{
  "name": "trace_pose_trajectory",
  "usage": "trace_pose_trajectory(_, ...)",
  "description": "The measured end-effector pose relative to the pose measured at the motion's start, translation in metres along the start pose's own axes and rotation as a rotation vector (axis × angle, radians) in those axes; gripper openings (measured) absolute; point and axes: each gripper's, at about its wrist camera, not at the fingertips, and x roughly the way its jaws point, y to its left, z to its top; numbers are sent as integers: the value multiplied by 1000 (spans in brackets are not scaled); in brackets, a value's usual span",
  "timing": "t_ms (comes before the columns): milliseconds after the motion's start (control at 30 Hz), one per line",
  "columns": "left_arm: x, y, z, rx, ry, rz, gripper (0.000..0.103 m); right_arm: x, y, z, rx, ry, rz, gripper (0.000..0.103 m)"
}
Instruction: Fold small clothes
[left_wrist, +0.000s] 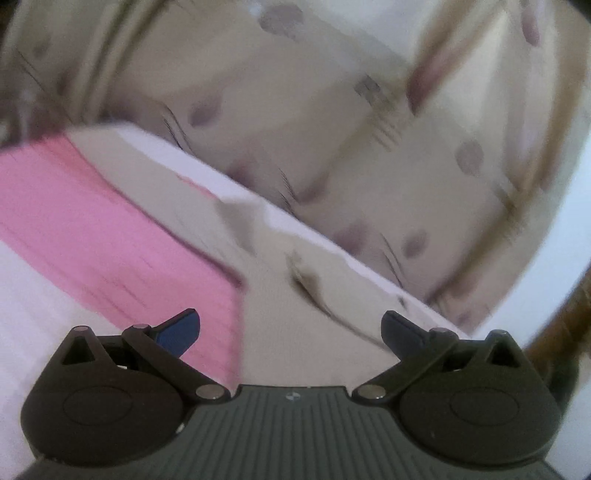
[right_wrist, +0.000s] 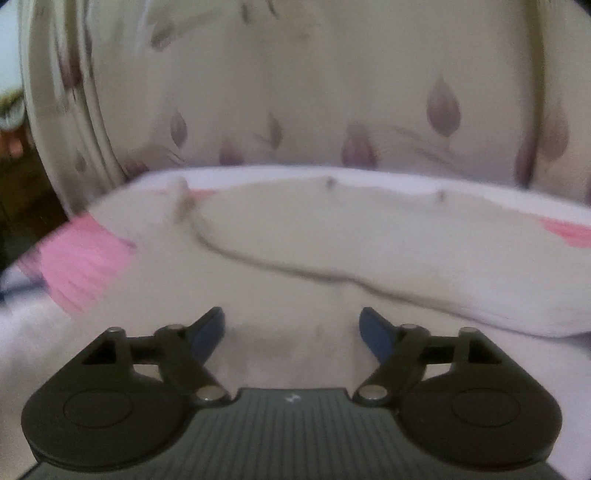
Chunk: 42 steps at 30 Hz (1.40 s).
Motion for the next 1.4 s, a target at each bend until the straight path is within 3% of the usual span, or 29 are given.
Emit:
trace_pose_trajectory(133,2,43,51,-2,10,62,102,-3,7,-6,-29,-23,13,89)
trace_pose_trajectory(233,6,80,97,0,-41,201,100,-1,16,-10,-85,-28,17,91)
trace_pose_trajectory(300,13,110,129,-34,-49,234,98,0,19,-13,-105,-27,25,91)
trace_pose_trajectory(433,37,174,182,-168,-8,259,92,2,16,-13,-79,-24,22,92)
trace_pose_trajectory(500,52,212,200,-292,13,257,86,1,17,-14,-75,-31,19,92)
trace_pose_trajectory(567,73,255,206,-473,62,232,64,1,19,-15,-83,-36,10,92)
trace_pose_trajectory(600,81,272,205,-543,76,221,58,0,20,-16,-88,-36,7,92)
trace_pose_trajectory(633,91,285,205,-580,98,211,53,0,20,-16,-93,-35,4,92)
trace_pose_trajectory(733,116,307,209,-595,133,228,53,0,21,-16,-96,-32,-2,92)
trace_pose_trajectory(833,137,320,210,-649,141,169,53,0,22,-15,-100,-30,-15,92)
trace_pose_trajectory(900,147,322,209,-675,114,161,43,1,24,-15,-106,-28,-23,92)
trace_pose_trajectory(933,148,322,208,-669,81,172,17,1,24,-15,-107,-29,-27,92)
trace_pose_trajectory(967,146,319,208,-650,45,187,5,1,24,-15,-107,-30,-30,92)
trace_pose_trajectory(1067,134,295,211,-574,-78,214,6,1,24,-15,-103,-30,-27,92)
trace_pose_trajectory(1167,115,257,220,-501,-180,152,4,-1,19,-15,-84,-39,-10,92)
trace_pose_trajectory(1400,61,129,242,-288,-252,1,3,-10,3,-15,12,-96,22,92)
